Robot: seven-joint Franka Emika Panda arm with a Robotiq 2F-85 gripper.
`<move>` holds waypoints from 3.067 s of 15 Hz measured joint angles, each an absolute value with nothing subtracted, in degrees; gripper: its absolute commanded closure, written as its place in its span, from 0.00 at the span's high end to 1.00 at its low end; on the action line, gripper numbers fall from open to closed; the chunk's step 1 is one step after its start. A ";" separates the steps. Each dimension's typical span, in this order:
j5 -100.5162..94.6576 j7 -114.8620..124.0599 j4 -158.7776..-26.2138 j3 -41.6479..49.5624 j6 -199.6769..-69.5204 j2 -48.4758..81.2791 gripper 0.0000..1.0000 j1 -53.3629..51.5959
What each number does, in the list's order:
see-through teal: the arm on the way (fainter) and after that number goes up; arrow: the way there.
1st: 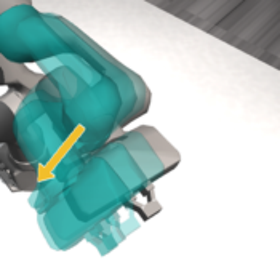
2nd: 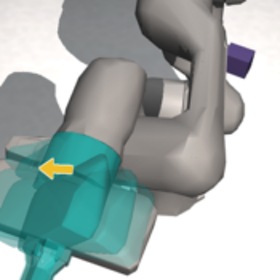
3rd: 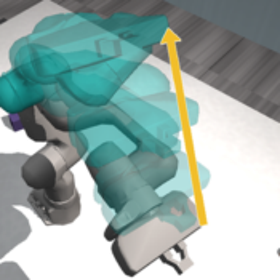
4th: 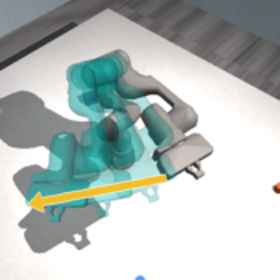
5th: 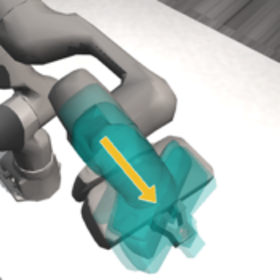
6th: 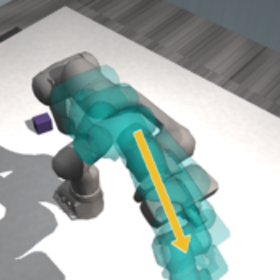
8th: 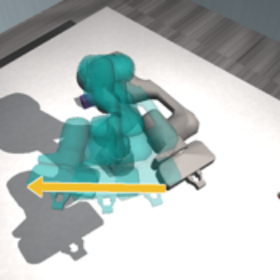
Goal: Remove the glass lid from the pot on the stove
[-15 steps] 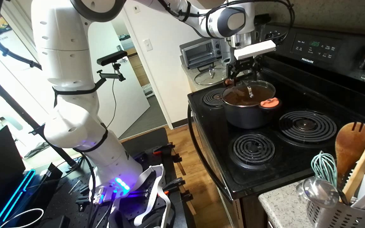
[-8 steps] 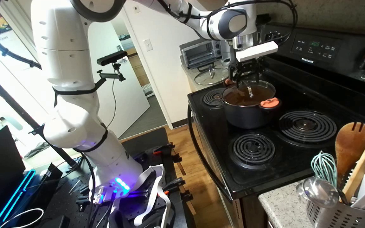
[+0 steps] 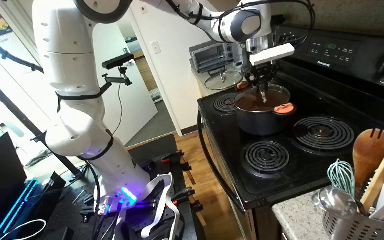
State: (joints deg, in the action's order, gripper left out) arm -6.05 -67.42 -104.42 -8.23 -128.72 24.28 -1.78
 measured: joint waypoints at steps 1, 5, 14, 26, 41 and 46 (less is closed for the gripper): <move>-6.05 -67.42 -104.58 -8.25 -128.72 24.20 0.01 -1.78; -6.04 -67.50 -105.01 -8.30 -128.80 23.94 0.04 -1.78; -6.04 -67.52 -106.03 -8.53 -128.80 22.29 0.04 -1.83; -5.19 -69.81 -108.88 -9.43 -128.65 15.70 0.04 -2.07; -10.48 -72.23 -113.09 -12.13 -126.68 10.95 0.04 -9.15; -13.69 -74.31 -115.21 -13.03 -126.65 10.95 0.04 -10.86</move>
